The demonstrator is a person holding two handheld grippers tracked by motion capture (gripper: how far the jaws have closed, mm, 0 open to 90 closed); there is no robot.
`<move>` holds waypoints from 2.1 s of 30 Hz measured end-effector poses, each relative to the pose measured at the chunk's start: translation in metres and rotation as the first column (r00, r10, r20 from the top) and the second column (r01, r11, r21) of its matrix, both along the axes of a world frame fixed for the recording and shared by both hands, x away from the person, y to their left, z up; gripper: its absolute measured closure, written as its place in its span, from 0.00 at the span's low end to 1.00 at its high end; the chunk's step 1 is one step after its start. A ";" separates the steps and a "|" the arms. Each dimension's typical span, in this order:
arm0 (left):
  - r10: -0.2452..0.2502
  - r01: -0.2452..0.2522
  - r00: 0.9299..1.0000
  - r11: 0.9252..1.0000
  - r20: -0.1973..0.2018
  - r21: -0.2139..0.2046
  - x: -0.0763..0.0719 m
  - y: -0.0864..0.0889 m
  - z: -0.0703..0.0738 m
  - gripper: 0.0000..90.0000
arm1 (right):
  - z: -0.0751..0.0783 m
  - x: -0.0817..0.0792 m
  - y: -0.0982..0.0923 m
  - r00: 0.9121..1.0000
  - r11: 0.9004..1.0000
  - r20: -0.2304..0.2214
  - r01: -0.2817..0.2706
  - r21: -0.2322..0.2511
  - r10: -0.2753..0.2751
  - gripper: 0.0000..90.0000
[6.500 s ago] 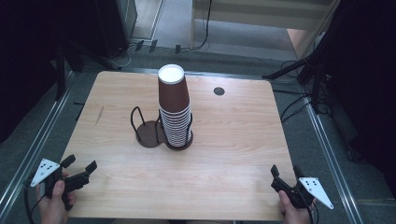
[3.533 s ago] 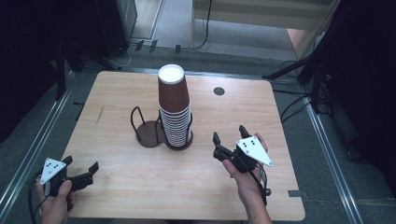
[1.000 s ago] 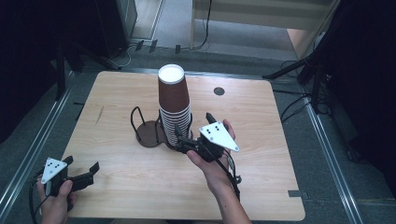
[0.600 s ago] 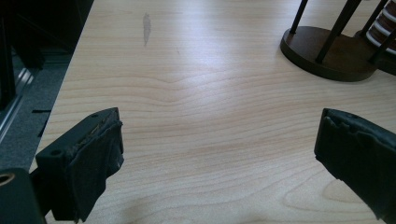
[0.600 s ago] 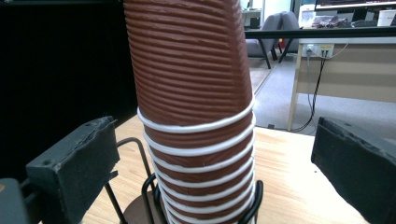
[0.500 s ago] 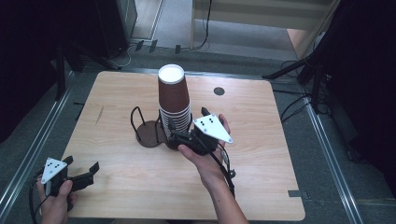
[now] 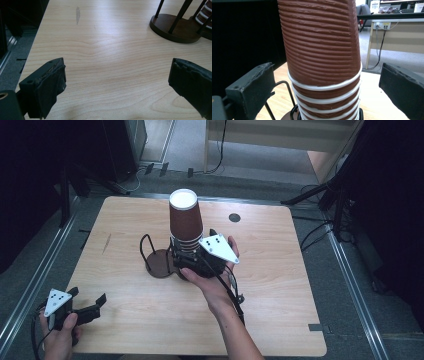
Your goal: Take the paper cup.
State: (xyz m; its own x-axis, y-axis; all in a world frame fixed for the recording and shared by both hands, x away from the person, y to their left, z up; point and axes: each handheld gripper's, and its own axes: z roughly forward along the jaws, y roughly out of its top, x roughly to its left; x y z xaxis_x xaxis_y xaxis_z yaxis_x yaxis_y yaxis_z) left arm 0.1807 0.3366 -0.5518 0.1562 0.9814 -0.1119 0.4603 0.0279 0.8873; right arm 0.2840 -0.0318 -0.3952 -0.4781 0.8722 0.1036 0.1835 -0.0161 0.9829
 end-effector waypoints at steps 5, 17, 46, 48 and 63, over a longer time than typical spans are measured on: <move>-0.001 0.001 1.000 1.000 0.000 0.000 0.000 0.000 0.000 0.02 | 0.002 0.005 0.004 1.000 1.000 -0.003 0.004 0.003 -0.004 0.00; -0.002 0.002 1.000 1.000 -0.001 0.000 0.000 0.000 0.000 0.02 | 0.008 0.015 0.014 1.000 1.000 -0.006 0.012 0.018 -0.012 0.00; -0.004 0.004 1.000 1.000 -0.007 0.003 0.001 -0.001 0.000 0.02 | 0.001 0.035 0.030 0.998 0.998 -0.002 0.069 -0.001 -0.069 0.04; -0.004 0.004 1.000 1.000 -0.007 0.003 0.001 -0.001 0.000 0.02 | 0.001 0.036 0.031 0.997 0.997 -0.005 0.074 0.000 -0.074 0.04; -0.004 0.004 1.000 1.000 -0.009 0.006 0.001 -0.001 0.000 0.02 | 0.002 0.038 0.037 0.996 0.996 0.019 0.093 -0.015 -0.092 0.06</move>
